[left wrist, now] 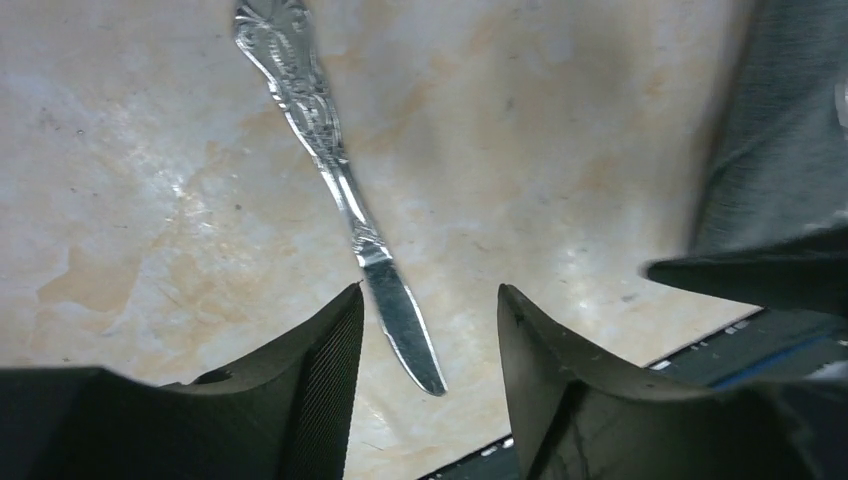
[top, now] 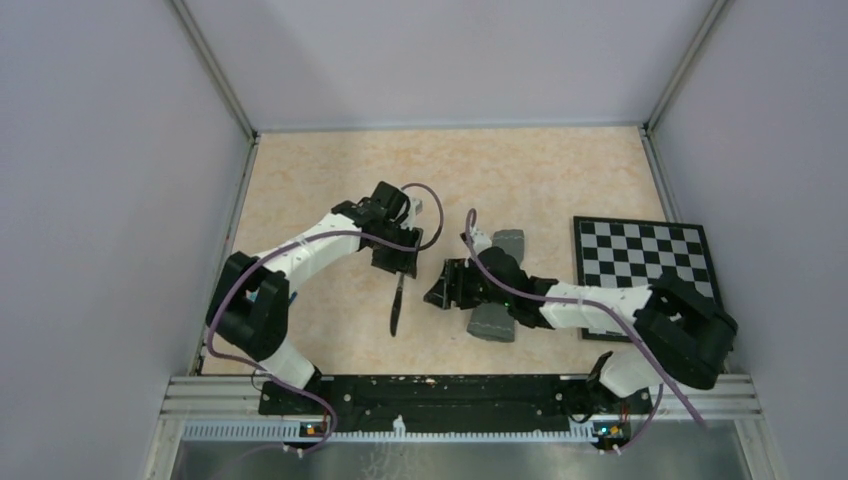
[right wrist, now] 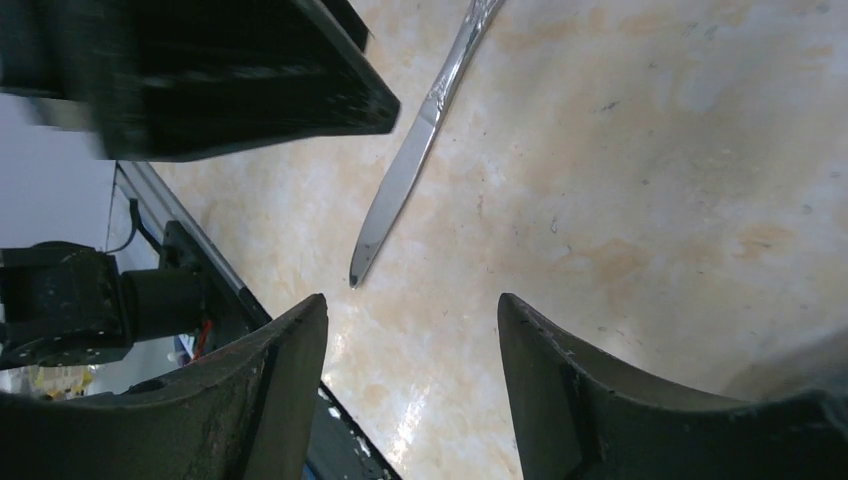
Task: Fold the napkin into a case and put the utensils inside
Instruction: Pick up the knife from the center of the board, then pass from the left arm to the right, then pass from the right arm to the left, then pass from the left arm to the right, then insert the knife into the folded napkin.
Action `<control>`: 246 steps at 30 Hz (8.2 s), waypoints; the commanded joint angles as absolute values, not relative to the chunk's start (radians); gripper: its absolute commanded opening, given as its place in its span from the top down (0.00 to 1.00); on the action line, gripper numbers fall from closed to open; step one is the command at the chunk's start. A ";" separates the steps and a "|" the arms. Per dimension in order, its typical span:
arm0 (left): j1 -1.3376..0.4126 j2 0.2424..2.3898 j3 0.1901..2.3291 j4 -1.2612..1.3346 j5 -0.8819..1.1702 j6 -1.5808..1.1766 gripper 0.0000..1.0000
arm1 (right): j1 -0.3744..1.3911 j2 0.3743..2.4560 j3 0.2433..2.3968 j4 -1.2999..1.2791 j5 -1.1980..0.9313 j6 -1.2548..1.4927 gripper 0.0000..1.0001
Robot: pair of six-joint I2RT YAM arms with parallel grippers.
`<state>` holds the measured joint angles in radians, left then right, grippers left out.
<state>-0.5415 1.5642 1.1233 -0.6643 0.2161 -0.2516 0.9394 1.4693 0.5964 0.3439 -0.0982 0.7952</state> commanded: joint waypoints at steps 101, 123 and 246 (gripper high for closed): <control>-0.495 0.834 0.618 0.276 0.601 -0.782 0.98 | 0.886 1.239 0.672 0.438 -0.619 0.784 0.79; -0.497 0.872 0.636 0.070 0.482 -0.694 1.00 | 1.199 1.426 1.207 -0.425 0.312 0.596 0.60; -0.938 1.903 0.520 0.976 0.581 -1.046 1.00 | 0.523 1.516 0.887 -0.360 -0.122 0.734 0.80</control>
